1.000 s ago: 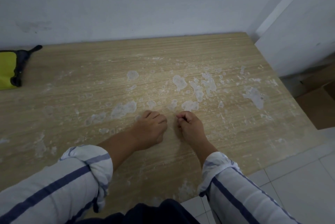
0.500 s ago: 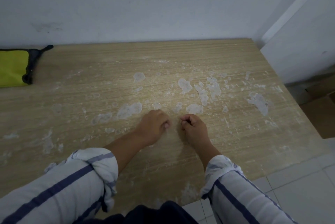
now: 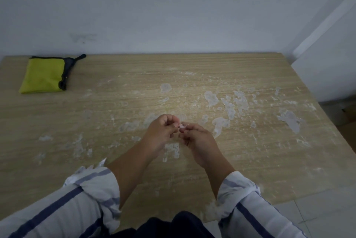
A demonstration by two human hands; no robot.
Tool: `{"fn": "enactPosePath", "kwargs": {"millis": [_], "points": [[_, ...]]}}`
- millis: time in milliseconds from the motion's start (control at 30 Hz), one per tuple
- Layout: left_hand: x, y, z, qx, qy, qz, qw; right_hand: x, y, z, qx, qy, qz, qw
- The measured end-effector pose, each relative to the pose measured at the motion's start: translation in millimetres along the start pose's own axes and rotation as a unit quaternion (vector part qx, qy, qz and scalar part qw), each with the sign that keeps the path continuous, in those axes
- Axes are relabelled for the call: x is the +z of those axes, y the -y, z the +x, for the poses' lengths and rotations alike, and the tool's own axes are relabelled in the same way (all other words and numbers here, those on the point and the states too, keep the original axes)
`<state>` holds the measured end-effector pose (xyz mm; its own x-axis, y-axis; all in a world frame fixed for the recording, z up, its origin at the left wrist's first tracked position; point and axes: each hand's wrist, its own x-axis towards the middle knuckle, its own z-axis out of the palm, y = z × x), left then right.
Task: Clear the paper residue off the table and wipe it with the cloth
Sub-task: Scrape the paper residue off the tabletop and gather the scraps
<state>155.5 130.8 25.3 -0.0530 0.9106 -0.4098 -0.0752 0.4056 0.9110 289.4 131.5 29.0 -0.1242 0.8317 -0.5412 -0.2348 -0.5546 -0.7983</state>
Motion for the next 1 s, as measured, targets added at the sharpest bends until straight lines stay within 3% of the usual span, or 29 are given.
{"fn": "enactPosePath", "kwargs": {"millis": [67, 267, 433, 500, 567, 767, 867, 1000], "points": [[-14.6, 1.6, -9.7, 0.02, -0.012, 0.021, 0.999, 13.7, -3.8, -4.7, -0.005, 0.014, 0.007, 1.0], [-66.8, 10.7, -42.2, 0.077, -0.06, 0.096, 0.991, 67.2, -28.6, -21.1, -0.054, 0.025, -0.123, 0.991], [-124.6, 15.6, -69.7, 0.061, -0.144, 0.124, 0.98, 110.7, -52.0, -29.3, -0.082, 0.044, -0.219, 0.971], [-148.4, 18.7, -79.4, 0.059, -0.187, 0.154, 0.968, 123.5, -64.5, -32.0, -0.148, 0.062, -0.347, 0.924], [-167.8, 24.6, -87.9, 0.054, -0.211, 0.192, 0.957, 134.7, -78.4, -36.8, -0.234, 0.091, -0.466, 0.848], [-192.1, 49.0, -105.5, -0.046, -0.184, 0.285, 0.939, 157.7, -118.1, -44.0, -0.354, 0.135, -0.626, 0.682], [-193.7, 58.0, -111.5, -0.06, -0.166, 0.298, 0.938, 158.9, -133.4, -40.1, -0.302, 0.179, -0.668, 0.657], [-193.4, 63.4, -112.9, -0.057, -0.152, 0.305, 0.939, 157.3, -138.1, -32.9, -0.279, 0.177, -0.688, 0.646]]}}
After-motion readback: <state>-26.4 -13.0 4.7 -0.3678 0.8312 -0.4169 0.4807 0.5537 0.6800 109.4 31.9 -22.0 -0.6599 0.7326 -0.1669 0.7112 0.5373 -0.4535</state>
